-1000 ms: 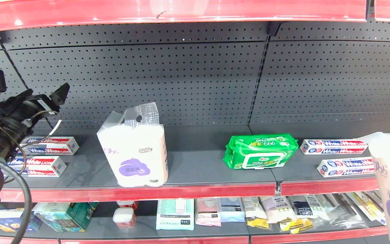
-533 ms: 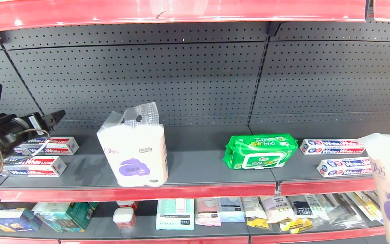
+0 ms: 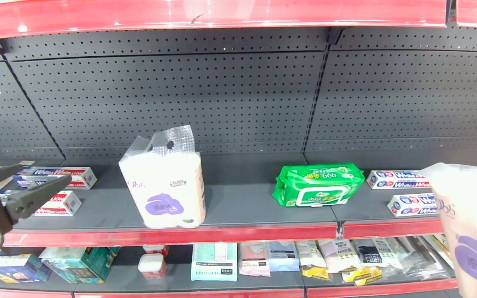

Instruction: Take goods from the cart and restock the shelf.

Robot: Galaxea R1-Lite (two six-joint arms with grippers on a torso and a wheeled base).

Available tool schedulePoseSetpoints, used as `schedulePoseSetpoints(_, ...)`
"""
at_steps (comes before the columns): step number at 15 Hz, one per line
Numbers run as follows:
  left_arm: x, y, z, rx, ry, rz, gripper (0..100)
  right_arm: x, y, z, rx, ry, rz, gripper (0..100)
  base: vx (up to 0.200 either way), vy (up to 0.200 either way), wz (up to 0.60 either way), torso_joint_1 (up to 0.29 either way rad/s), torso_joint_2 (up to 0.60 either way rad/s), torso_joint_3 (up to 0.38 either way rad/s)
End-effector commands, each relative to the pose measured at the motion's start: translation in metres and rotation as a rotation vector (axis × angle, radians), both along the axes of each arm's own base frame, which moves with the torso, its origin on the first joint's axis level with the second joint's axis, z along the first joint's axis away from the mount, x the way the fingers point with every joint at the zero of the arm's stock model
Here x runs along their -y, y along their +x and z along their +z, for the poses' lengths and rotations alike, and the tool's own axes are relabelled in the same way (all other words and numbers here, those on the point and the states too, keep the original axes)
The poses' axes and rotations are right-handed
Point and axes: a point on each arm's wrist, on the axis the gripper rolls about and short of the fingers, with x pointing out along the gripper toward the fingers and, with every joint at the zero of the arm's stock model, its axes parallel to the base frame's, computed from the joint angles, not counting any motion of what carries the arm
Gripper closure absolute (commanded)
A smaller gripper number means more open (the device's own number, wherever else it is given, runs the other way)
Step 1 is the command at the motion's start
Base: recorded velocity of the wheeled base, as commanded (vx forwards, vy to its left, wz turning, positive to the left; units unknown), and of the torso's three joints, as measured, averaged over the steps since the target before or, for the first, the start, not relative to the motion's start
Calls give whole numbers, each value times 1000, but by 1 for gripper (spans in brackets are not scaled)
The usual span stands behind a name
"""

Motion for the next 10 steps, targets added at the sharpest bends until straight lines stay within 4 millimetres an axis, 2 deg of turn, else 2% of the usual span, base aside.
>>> schedulePoseSetpoints(1, 10, -52, -2, 51, 12, -67, 0, 0, 4, 1, -16, -1, 0, 100, 0, 0, 0, 0, 0, 0)
schedulePoseSetpoints(3, 12, -68, -6, 46, 43, -47, 0, 0, 5, 0, -25, -3, -5, 100, 0, 0, 0, 0, 0, 0)
schedulePoseSetpoints(5, 12, -90, -16, 58, 100, 109, 0, 0, 14, 2, -51, -4, -3, 100, 0, 0, 0, 0, 0, 0)
schedulePoseSetpoints(6, 13, -96, -22, 65, 104, 125, 0, 0, 17, 3, -61, -5, 1, 100, 0, 0, 0, 0, 0, 0)
schedulePoseSetpoints(7, 17, -115, -29, 103, 110, 107, 0, 0, 25, 4, -61, -7, 4, 100, 0, 0, 0, 0, 0, 0)
schedulePoseSetpoints(8, 19, -122, -32, 108, 107, 67, 0, 0, 30, 4, -58, -5, 7, 100, 0, 0, 0, 0, 0, 0)
schedulePoseSetpoints(10, 19, -146, -43, 110, 93, -123, 0, -1, 38, 7, -42, 5, 19, 100, 0, 0, 0, 0, 0, 0)
